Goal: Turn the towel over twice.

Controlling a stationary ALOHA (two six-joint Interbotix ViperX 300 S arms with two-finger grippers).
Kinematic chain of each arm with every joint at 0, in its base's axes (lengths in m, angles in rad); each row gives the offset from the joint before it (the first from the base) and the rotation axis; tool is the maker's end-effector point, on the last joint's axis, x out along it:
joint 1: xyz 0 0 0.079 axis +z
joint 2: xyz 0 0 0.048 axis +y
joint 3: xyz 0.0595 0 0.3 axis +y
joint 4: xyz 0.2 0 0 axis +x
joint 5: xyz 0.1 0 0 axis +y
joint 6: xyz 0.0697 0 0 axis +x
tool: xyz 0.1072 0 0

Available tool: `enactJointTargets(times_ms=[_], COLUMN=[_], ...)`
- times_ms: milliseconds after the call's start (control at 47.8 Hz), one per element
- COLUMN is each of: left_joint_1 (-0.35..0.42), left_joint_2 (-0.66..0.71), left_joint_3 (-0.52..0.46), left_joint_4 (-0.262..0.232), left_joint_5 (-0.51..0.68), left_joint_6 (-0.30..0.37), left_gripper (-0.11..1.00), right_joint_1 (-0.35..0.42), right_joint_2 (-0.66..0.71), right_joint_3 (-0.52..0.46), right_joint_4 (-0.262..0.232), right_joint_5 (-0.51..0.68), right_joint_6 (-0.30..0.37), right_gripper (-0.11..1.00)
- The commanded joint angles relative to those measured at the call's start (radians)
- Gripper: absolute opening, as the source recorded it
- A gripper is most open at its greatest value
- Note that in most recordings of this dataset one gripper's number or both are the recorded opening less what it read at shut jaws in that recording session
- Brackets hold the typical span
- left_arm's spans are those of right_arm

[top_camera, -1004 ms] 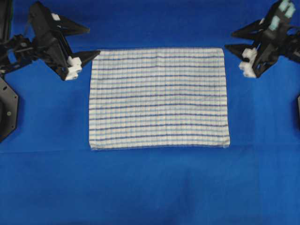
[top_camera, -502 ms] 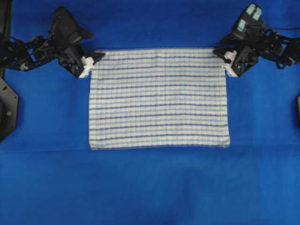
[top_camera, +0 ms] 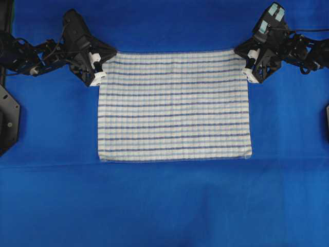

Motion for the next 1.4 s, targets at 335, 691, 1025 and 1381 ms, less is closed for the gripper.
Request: enactJointTargets(times_ms=[335,691,1025,1381], left_joint_1=[0.005,0.020,0.086,0.087], left_joint_2=[-0.075,-0.279,-0.413,-0.506], left_joint_3=[-0.035,-0.156,-0.239,-0.273], left_joint_4=[-0.002,-0.002,-0.002,-0.002], left_joint_5=[0.064,0.255,0.348,0.339], left_joint_6=[0.023,0.129,0.144,0.144], left_gripper=[0.01,0.01,0.01,0.01], right_joint_1=[-0.006,-0.074,-0.130,-0.140], right_joint_2=[-0.066,-0.187,-0.322,-0.485], right_joint_3=[-0.009,-0.074,-0.178,-0.275], right_joint_4=[0.002,0.000,-0.018,-0.018], right_joint_5=[0.012,0.094,0.235,0.347], right_joint_6=[0.009,0.002,-0.060,-0.118], right_gripper=[0.05,0.05,0.05,0.05])
